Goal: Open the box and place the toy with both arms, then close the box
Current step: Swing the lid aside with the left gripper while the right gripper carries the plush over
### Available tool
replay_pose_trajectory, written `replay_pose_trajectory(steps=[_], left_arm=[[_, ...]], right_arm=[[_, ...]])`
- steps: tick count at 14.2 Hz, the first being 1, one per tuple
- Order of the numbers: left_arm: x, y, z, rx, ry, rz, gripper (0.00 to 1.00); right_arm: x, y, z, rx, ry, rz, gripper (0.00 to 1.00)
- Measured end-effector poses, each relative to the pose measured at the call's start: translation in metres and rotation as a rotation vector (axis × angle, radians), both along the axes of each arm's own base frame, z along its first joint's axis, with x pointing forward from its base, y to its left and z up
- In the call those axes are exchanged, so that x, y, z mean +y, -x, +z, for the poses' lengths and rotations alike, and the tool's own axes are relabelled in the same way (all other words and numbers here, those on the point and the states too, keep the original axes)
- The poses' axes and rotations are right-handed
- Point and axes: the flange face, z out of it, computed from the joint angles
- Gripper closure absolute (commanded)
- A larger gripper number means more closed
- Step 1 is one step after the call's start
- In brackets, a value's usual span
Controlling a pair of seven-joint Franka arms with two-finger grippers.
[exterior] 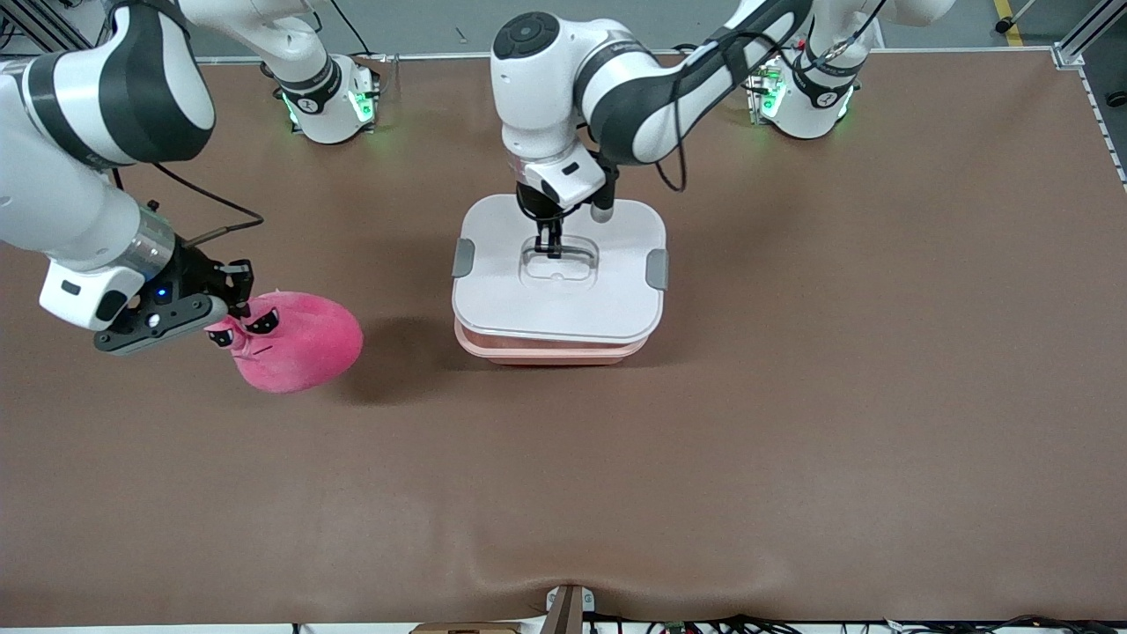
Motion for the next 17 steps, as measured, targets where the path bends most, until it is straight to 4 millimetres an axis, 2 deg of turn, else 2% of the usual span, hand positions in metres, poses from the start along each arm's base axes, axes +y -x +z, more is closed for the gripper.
replay_pose_trajectory(steps=[3,6,11,17], left_arm=[[0.053,-0.036,0.039,0.049,0.001,-0.097,1.0],[0.108,-0.071,0.06,0.096,-0.003,-0.186,1.0],[0.193,-0.128,0.059,0.139,-0.003,-0.275,1.0],[0.286,-0.173,0.049,0.194,0.056,-0.337,1.0]], right_arm=[[0.046,0.01,0.02,-0.005,-0.003,0.083,1.0],[0.108,0.028,0.022,-0.015,-0.009,0.204,1.0],[0.215,0.067,0.017,-0.062,-0.022,0.392,1.0],[0.314,0.138,0.016,-0.073,-0.026,0.6,1.0]])
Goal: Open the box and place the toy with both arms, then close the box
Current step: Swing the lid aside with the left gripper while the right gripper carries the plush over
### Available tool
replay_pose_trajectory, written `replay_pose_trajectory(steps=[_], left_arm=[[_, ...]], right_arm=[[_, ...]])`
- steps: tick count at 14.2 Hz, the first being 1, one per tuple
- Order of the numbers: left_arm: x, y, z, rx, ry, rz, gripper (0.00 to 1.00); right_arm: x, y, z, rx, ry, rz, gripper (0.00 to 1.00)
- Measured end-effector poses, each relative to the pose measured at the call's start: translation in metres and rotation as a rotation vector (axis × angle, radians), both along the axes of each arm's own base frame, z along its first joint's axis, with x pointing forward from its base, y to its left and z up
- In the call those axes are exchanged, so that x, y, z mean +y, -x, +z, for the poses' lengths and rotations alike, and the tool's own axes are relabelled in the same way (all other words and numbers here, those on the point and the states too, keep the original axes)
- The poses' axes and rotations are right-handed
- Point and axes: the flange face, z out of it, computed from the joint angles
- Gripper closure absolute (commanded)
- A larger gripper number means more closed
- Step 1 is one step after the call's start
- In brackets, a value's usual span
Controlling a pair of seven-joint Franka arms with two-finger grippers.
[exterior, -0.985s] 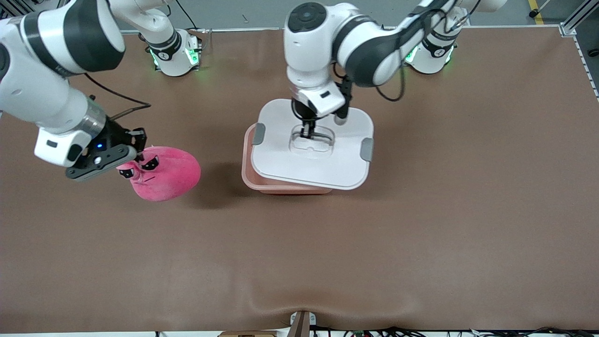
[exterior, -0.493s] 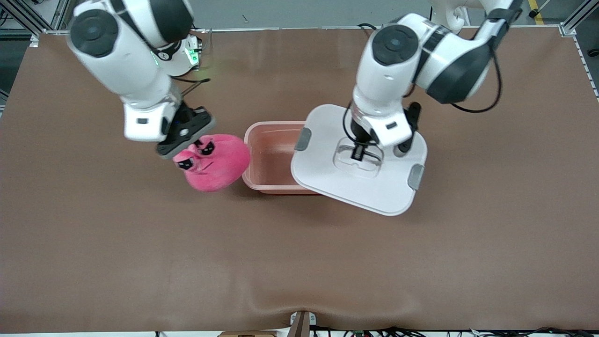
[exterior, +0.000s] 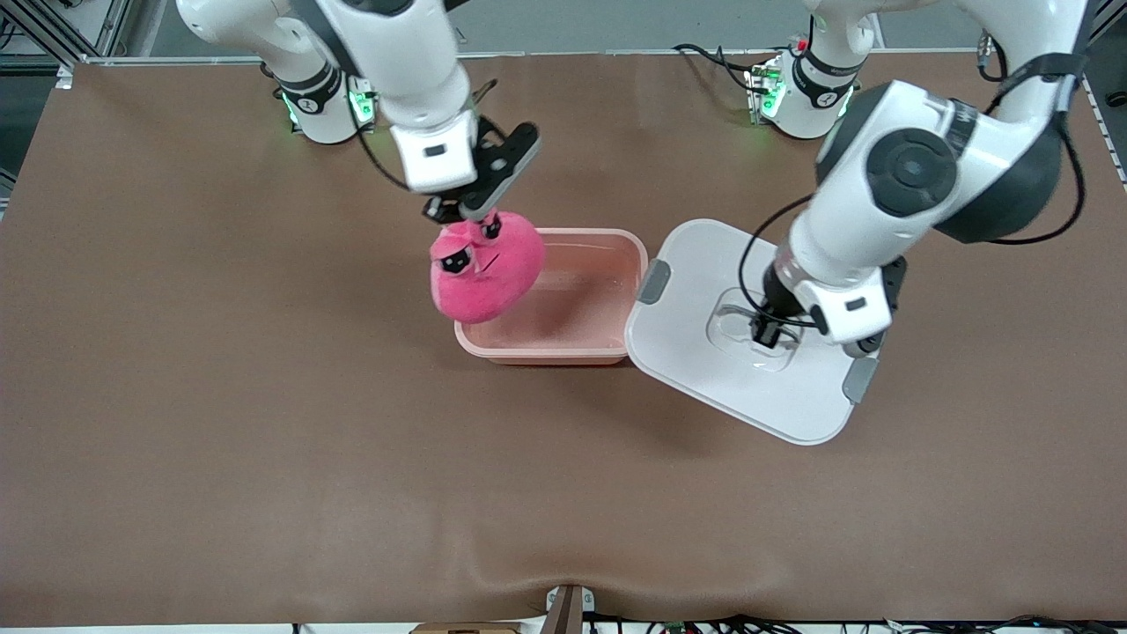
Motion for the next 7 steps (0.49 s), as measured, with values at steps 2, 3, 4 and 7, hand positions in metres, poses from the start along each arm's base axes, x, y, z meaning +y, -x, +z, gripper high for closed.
replay_pose_trajectory(steps=[2,3,4,7], left_arm=[[0.035,-0.014,-0.007,0.024,0.037,0.002,1.0],[0.05,-0.02,-0.011,0.031,0.046,-0.006,1.0],[0.062,-0.024,-0.014,0.035,0.053,-0.018,1.0],[0.082,-0.032,-0.022,0.044,0.063,-0.04,1.0]], right_arm=[[0.014,0.009,-0.002,-0.014,-0.008,0.055,1.0],[0.017,0.009,-0.004,-0.022,-0.011,0.094,1.0],[0.019,0.008,-0.007,-0.028,-0.01,0.144,1.0],[0.018,-0.006,-0.024,-0.045,0.001,0.311,1.0]])
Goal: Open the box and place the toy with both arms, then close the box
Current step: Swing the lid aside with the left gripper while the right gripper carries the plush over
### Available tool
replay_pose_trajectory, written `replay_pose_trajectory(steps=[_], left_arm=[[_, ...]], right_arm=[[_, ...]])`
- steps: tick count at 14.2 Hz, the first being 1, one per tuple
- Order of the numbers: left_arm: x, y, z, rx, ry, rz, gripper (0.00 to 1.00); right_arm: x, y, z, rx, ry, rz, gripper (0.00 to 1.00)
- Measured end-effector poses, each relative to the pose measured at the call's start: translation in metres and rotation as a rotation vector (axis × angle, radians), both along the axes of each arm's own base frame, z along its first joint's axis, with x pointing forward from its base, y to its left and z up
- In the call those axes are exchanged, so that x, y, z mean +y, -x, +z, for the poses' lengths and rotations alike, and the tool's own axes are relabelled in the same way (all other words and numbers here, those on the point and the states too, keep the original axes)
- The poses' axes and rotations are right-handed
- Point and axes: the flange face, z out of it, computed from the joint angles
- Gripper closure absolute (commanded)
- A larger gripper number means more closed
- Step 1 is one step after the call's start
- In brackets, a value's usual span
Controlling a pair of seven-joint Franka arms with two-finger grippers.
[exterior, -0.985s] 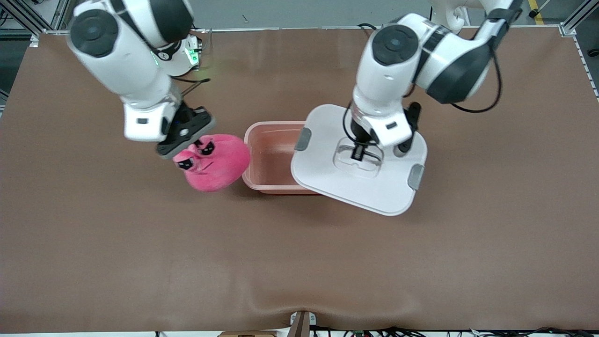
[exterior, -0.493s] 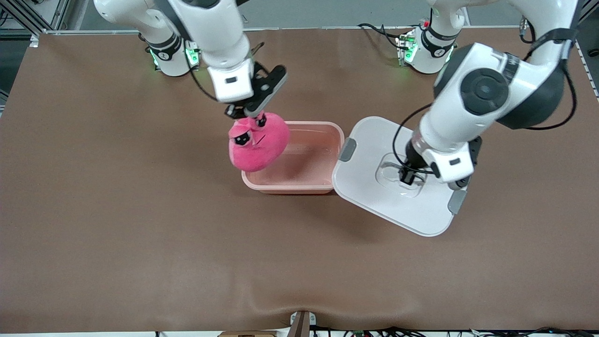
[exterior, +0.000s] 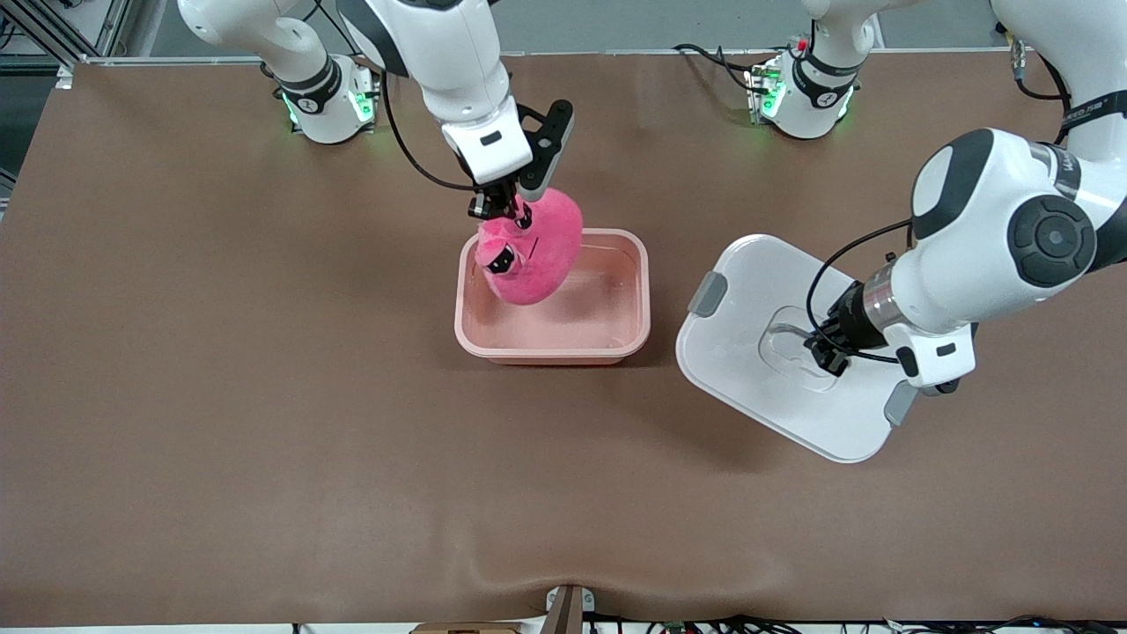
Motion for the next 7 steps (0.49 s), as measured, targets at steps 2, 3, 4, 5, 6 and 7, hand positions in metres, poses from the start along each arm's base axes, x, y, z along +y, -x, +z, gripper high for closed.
replay_pose_trajectory(steps=[2,3,4,5,6,7], left_arm=[[0.01,-0.003,-0.006,0.01,0.009,-0.003,1.0],[0.014,-0.005,-0.009,0.016,0.012,-0.001,1.0],[0.019,-0.007,-0.013,0.023,0.017,0.006,1.0],[0.023,-0.008,-0.017,0.033,0.03,0.013,1.0],[0.026,-0.01,-0.02,0.043,0.05,0.017,1.0],[0.03,-0.011,-0.023,0.052,0.066,0.02,1.0]], right_arm=[[-0.002,-0.008,-0.011,-0.003,0.01,0.062,1.0],[-0.001,-0.01,-0.014,-0.004,0.013,0.08,1.0],[0.0,-0.01,-0.016,-0.007,0.012,0.096,1.0],[0.0,-0.01,-0.015,-0.01,0.012,0.116,1.0],[0.0,-0.01,-0.015,-0.013,0.013,0.15,1.0],[0.0,-0.01,-0.015,-0.016,0.015,0.192,1.0]])
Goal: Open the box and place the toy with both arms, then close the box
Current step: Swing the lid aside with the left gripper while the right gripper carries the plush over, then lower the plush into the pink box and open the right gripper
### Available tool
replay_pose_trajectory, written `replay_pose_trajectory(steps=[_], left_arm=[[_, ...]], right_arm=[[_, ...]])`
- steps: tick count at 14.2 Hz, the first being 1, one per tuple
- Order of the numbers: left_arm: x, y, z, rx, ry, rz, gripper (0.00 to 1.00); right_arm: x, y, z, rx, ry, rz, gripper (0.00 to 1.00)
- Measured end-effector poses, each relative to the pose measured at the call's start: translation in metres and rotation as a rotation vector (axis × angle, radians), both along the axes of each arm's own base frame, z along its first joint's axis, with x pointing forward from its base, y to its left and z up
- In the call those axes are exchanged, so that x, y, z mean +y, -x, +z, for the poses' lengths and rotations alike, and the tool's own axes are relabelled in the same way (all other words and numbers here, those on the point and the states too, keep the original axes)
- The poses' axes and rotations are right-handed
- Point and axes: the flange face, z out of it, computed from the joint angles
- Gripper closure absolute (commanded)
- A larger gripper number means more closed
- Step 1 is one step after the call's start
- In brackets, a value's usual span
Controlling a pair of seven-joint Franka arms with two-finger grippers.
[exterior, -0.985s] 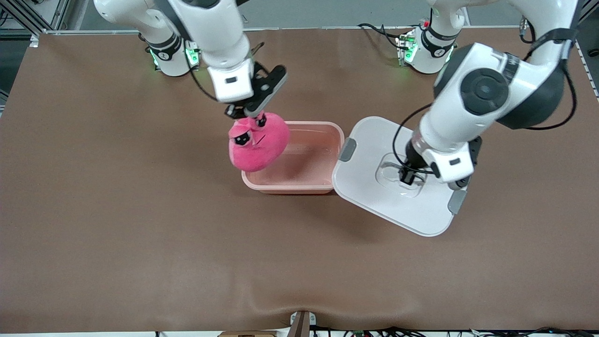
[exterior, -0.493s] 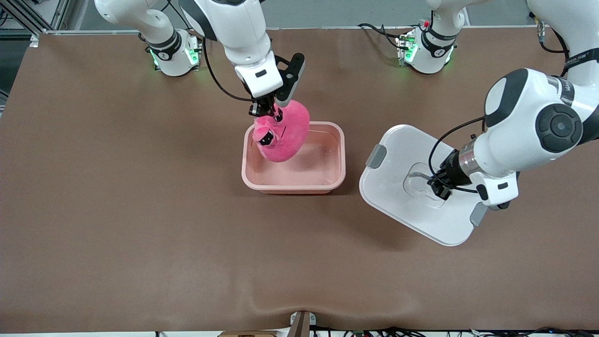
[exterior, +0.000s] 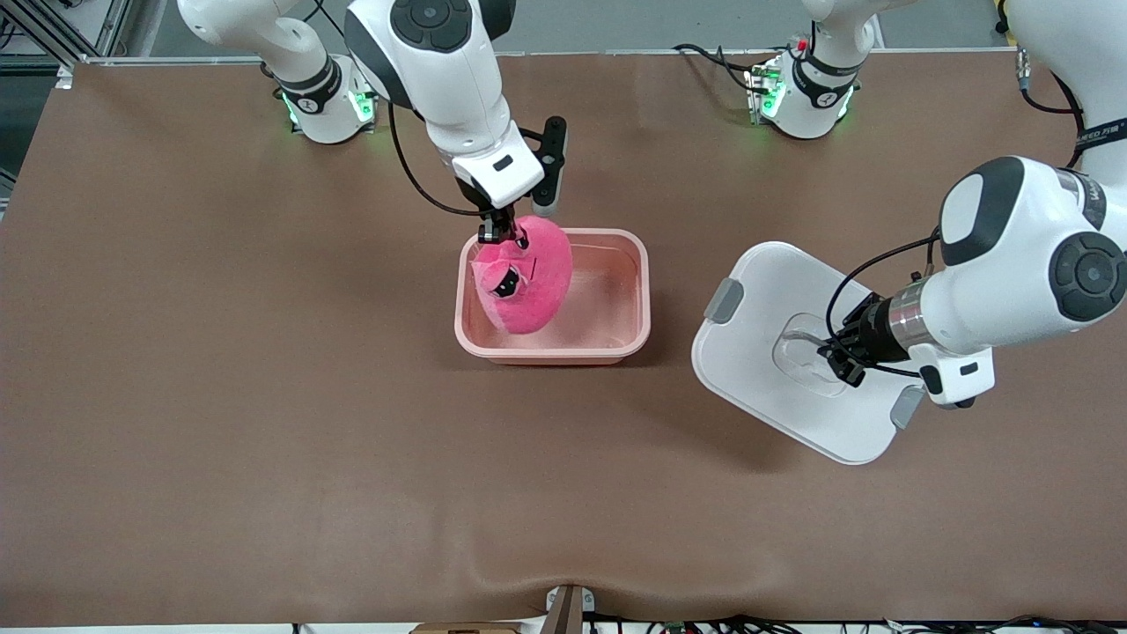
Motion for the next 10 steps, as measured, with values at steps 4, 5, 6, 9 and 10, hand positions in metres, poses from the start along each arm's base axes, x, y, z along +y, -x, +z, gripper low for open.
replay_pose_trajectory(steps=[4,5,6,9,10], left_arm=[[0.016,-0.004,-0.004,0.015,0.053,0.006,1.0],[0.016,-0.004,-0.004,0.016,0.056,0.006,1.0],[0.015,-0.004,-0.005,0.016,0.057,0.005,1.0],[0.016,-0.004,-0.007,0.019,0.058,0.006,1.0],[0.017,-0.005,-0.008,0.022,0.059,0.007,1.0]], right_arm=[[-0.001,0.0,-0.001,-0.007,0.008,0.109,1.0],[-0.002,-0.001,-0.001,-0.008,0.01,0.126,1.0],[-0.005,-0.004,-0.001,-0.01,0.011,0.139,1.0],[-0.019,-0.016,-0.001,-0.015,0.015,0.171,1.0],[-0.024,-0.021,-0.001,-0.016,0.016,0.181,1.0]])
